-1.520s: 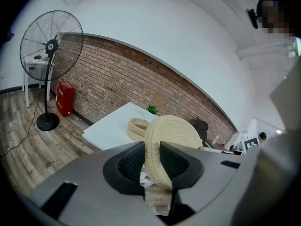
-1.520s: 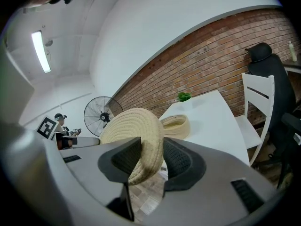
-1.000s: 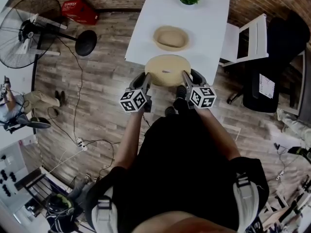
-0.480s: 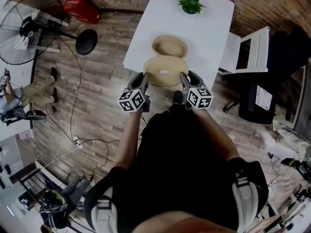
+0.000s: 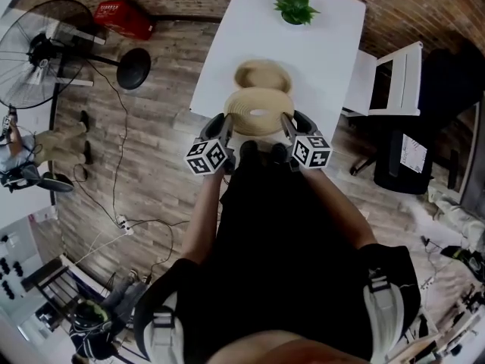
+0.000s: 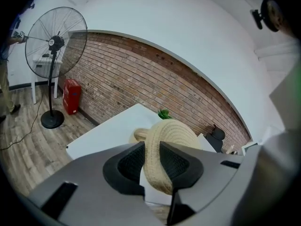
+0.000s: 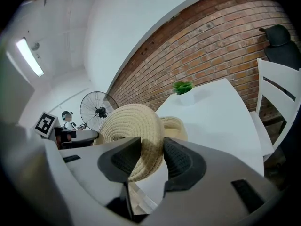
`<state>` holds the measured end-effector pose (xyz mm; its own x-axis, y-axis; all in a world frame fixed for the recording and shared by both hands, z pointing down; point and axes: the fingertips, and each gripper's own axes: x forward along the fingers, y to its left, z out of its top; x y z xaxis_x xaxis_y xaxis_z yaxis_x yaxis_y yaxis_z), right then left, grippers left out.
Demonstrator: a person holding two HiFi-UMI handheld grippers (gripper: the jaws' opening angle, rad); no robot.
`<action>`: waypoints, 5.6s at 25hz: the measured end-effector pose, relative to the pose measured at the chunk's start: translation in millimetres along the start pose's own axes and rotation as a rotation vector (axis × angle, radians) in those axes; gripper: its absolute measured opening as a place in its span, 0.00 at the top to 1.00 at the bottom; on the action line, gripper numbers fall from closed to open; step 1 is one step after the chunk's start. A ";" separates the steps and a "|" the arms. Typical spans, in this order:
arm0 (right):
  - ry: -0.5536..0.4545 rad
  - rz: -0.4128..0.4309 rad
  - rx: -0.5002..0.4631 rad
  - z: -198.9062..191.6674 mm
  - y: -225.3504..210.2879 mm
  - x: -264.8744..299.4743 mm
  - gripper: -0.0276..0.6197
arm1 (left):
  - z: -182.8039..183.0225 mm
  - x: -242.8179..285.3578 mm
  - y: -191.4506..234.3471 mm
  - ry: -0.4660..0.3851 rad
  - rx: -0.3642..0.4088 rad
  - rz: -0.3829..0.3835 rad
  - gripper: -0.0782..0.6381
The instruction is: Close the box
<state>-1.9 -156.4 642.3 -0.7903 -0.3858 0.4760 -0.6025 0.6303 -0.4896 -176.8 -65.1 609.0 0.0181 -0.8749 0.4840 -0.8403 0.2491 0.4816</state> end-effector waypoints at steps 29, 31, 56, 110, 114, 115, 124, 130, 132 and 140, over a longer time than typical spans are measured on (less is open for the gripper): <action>-0.026 -0.251 0.083 24.8 -38.9 74.6 0.74 | 40.7 127.2 43.6 0.179 0.088 -0.182 0.74; -0.019 -0.267 0.095 24.3 -43.9 76.1 0.74 | 41.3 134.1 41.8 0.196 0.096 -0.196 0.74; 0.021 -0.358 0.105 20.3 -55.8 105.5 0.73 | 30.1 180.1 67.1 0.362 0.149 -0.260 0.74; -0.009 -0.442 0.092 18.5 -67.6 102.0 0.70 | 29.9 193.4 56.2 0.412 0.485 -0.412 0.72; -0.021 -0.449 0.084 20.4 -69.4 100.0 0.71 | 36.6 193.1 51.1 0.398 0.486 -0.425 0.72; -0.028 -0.452 0.083 20.9 -69.9 98.6 0.72 | 38.6 192.9 49.3 0.393 0.479 -0.431 0.72; -0.070 -0.493 0.006 30.2 -63.6 82.4 0.83 | 51.1 180.2 37.3 0.355 0.504 -0.473 0.74; -0.127 -0.498 -0.072 46.8 -46.9 72.9 0.92 | 64.3 173.7 31.5 0.320 0.510 -0.494 0.78; -0.126 -0.478 -0.086 48.7 -41.0 72.9 0.96 | 67.4 172.7 31.0 0.312 0.516 -0.495 0.80; -0.114 -0.418 -0.125 54.8 -20.2 72.0 0.96 | 73.3 165.2 19.9 0.285 0.528 -0.553 0.84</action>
<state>-52.8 -233.9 646.5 -0.4931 -0.6923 0.5268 -0.8602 0.4783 -0.1765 -230.3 -235.1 645.0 0.5825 -0.6570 0.4786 -0.8127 -0.4788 0.3320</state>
